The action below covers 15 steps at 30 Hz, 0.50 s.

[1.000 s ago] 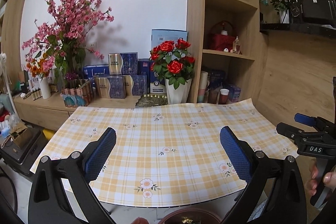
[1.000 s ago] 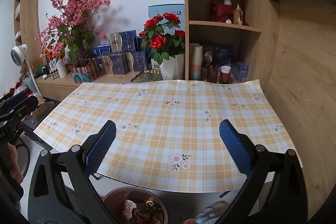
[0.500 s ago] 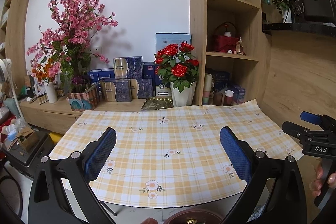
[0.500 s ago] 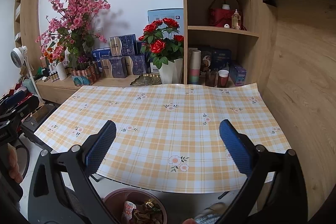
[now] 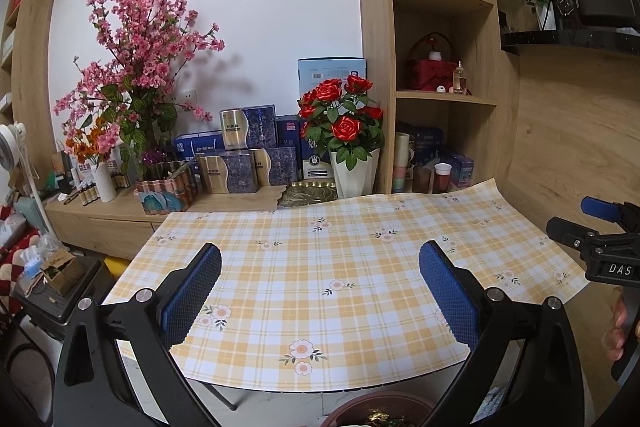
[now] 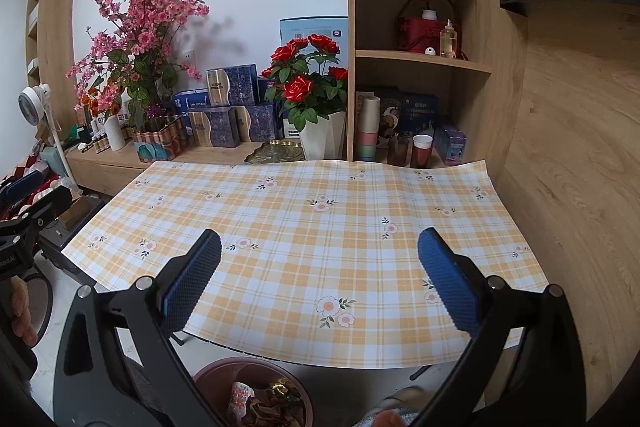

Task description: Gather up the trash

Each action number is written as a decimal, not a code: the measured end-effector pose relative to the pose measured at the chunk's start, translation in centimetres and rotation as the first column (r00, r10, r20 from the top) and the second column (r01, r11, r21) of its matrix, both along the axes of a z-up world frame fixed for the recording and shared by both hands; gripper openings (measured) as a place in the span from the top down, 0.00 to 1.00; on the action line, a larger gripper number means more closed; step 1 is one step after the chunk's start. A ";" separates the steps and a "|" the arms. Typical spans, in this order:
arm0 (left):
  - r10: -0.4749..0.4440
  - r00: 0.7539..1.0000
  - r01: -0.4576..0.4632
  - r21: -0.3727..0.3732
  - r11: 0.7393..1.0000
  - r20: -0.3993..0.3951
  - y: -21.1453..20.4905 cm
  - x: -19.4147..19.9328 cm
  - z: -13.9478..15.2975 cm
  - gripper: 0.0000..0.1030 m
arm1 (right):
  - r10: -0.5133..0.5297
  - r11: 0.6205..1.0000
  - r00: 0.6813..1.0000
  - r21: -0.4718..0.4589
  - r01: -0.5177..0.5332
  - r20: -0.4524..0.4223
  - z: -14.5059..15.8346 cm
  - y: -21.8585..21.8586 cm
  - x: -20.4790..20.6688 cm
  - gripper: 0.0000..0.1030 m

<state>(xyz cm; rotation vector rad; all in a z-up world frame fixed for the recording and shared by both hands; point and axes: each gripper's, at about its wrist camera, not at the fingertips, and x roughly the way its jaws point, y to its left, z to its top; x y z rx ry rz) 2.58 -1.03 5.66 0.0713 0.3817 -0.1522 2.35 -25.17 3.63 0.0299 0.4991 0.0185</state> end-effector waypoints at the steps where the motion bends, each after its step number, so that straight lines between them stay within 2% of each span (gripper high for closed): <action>1: 0.001 1.000 -0.001 0.001 1.000 0.000 0.0 0.0 0.0 0.06 | 0.000 1.000 1.000 -0.003 0.000 0.000 0.0 0.0 0.0 0.06; 15: 0.025 1.000 -0.025 0.039 0.999 0.012 -0.1 -0.1 0.3 0.06 | 0.004 1.000 1.000 -0.030 -0.004 0.005 0.4 0.2 0.1 0.06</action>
